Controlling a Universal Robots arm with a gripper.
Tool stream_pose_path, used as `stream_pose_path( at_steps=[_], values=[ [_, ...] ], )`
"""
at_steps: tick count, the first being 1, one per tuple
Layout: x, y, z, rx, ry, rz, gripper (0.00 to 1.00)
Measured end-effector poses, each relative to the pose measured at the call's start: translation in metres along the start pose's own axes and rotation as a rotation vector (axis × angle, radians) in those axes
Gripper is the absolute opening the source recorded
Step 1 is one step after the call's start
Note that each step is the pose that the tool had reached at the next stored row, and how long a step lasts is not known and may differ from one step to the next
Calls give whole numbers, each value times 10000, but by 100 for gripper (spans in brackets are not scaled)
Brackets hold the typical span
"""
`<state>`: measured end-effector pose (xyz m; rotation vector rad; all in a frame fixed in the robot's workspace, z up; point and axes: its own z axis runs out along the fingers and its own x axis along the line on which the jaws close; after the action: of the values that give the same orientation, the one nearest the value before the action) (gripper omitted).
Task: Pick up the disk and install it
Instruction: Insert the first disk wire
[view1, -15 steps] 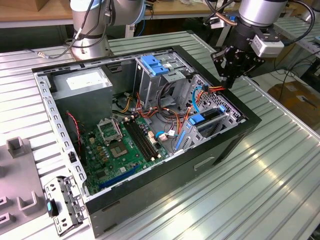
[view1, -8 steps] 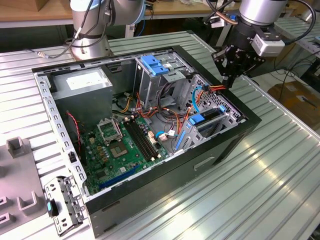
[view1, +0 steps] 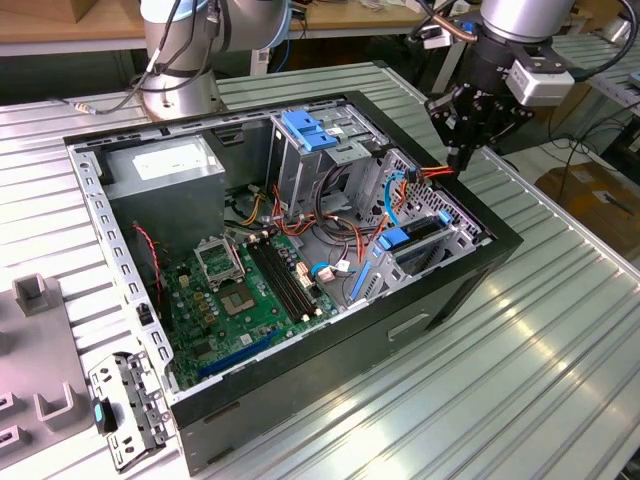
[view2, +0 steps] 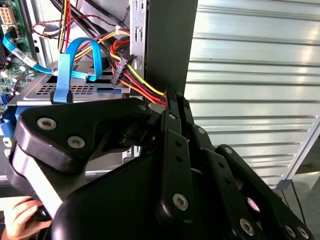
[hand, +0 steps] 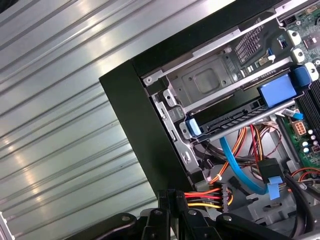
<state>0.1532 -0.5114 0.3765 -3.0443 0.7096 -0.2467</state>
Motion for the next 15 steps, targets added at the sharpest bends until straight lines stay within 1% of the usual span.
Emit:
stream_pose_path(
  at_steps=[9,13,15],
  values=[
    [-58,28,-6,0,0,0,16],
    [-66,33,-6,0,0,-1,16],
    [-68,33,-3,-9,2,74,16]
  ],
)
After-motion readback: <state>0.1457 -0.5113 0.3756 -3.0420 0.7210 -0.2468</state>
